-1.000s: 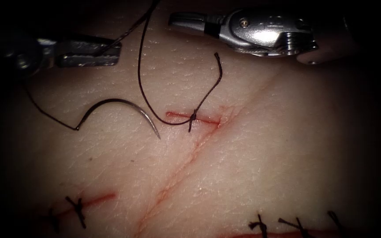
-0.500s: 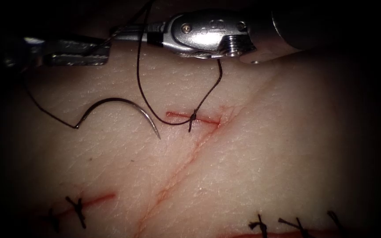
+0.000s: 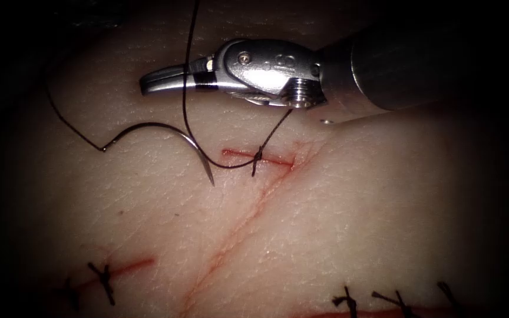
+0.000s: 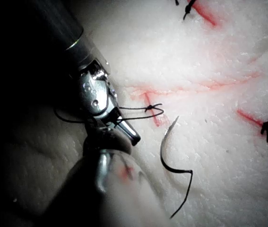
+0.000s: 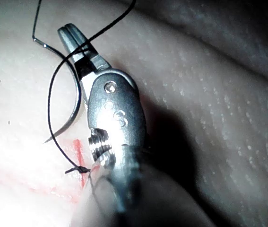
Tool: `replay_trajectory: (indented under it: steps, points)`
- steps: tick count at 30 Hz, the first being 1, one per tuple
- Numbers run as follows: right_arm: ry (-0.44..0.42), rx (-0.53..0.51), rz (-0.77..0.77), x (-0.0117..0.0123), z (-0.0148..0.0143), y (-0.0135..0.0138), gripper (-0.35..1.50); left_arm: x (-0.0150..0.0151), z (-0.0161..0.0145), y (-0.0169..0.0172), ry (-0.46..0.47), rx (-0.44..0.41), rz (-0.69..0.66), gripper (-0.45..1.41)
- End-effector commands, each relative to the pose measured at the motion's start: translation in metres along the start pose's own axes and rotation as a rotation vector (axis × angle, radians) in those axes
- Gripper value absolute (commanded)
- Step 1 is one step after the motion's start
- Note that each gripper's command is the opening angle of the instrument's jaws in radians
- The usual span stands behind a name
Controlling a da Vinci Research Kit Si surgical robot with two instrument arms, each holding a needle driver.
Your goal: Wound Closure
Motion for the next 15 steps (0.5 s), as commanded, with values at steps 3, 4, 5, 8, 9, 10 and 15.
replay_trajectory:
  steps: [3,4,5,8,9,10,15]
  points:
    - [0.015,0.012,0.027,-0.0001,0.0004,-0.0016,-0.35,-0.0017,0.0027,0.0001,-0.017,0.01,-0.023,-0.45]
    - [0.021,0.013,0.037,0.0,0.0004,-0.0018,-0.35,-0.002,0.0033,0.0003,-0.02,0.014,-0.026,-0.45]
    - [0.026,0.014,0.045,0.0001,0.0003,-0.002,-0.35,-0.0024,0.0039,0.0004,-0.022,0.018,-0.028,-0.45]
    - [0.05,0.019,0.075,0.0007,0.0001,-0.0027,-0.35,-0.0032,0.006,0.001,-0.018,0.02,-0.038,-0.45]
    - [0.059,0.021,0.086,0.001,0.0,-0.0028,-0.35,-0.0034,0.0066,0.0013,-0.017,0.018,-0.045,-0.45]
    - [0.078,0.021,0.104,0.0013,-0.0002,-0.003,-0.35,-0.0036,0.0074,0.0016,-0.014,0.015,-0.045,-0.45]
    - [0.175,0.009,0.175,0.0027,-0.0011,-0.004,-0.35,-0.0042,0.0104,0.0032,-0.018,-0.003,-0.048,-0.45]
